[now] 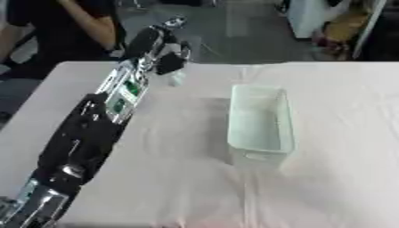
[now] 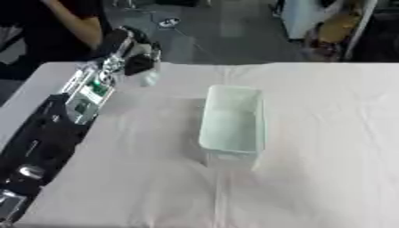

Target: Pick up objects on the table and place them in the box.

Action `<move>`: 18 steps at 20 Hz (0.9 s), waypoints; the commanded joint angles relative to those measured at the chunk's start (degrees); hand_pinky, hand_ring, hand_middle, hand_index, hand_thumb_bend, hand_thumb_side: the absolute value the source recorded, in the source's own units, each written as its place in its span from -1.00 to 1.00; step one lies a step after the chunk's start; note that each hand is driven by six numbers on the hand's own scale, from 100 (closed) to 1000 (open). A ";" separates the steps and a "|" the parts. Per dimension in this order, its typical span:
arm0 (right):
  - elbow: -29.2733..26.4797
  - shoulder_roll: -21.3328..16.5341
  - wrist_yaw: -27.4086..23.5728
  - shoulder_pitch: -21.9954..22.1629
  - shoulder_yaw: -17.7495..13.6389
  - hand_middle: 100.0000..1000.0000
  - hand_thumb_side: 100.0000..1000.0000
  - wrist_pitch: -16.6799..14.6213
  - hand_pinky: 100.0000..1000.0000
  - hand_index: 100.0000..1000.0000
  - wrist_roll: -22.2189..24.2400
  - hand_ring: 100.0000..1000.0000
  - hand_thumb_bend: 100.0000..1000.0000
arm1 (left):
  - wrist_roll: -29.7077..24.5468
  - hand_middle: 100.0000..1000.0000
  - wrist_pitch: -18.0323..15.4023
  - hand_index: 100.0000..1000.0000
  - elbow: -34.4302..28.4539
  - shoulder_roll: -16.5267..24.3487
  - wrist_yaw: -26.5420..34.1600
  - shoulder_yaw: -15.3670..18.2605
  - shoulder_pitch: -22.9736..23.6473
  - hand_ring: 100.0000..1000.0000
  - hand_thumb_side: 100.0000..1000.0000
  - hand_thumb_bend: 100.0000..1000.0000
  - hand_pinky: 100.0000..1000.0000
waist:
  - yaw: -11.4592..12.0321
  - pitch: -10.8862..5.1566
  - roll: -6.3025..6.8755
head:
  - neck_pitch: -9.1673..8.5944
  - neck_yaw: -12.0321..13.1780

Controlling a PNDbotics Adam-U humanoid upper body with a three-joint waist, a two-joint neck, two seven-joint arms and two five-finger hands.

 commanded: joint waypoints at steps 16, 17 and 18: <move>-0.89 -0.48 -0.47 -1.41 -0.03 0.84 0.18 -0.69 0.78 0.87 -0.04 0.82 -1.00 | -5.83 -1.00 -4.96 -1.00 -3.20 -13.50 -3.64 -8.26 -13.90 -1.00 0.14 -1.00 -1.00 | -1.05 -0.61 -0.26 | -0.95 1.95; -0.89 -0.45 -0.52 -1.55 -0.01 0.84 0.16 -0.85 0.78 0.86 -0.16 0.82 -1.00 | -6.57 -1.00 -5.48 -1.00 -2.84 -14.38 -4.30 -9.02 -14.48 -1.00 0.13 -1.00 -1.00 | -1.18 -0.58 -0.27 | -0.98 2.28; -0.89 -0.43 -0.57 -1.65 -0.01 0.84 0.17 -1.05 0.78 0.86 -0.38 0.82 -1.00 | -7.23 -1.00 -5.98 -1.00 -2.50 -15.14 -4.59 -9.64 -14.95 -1.00 0.13 -1.00 -1.00 | -1.26 -0.56 -0.27 | -1.00 2.50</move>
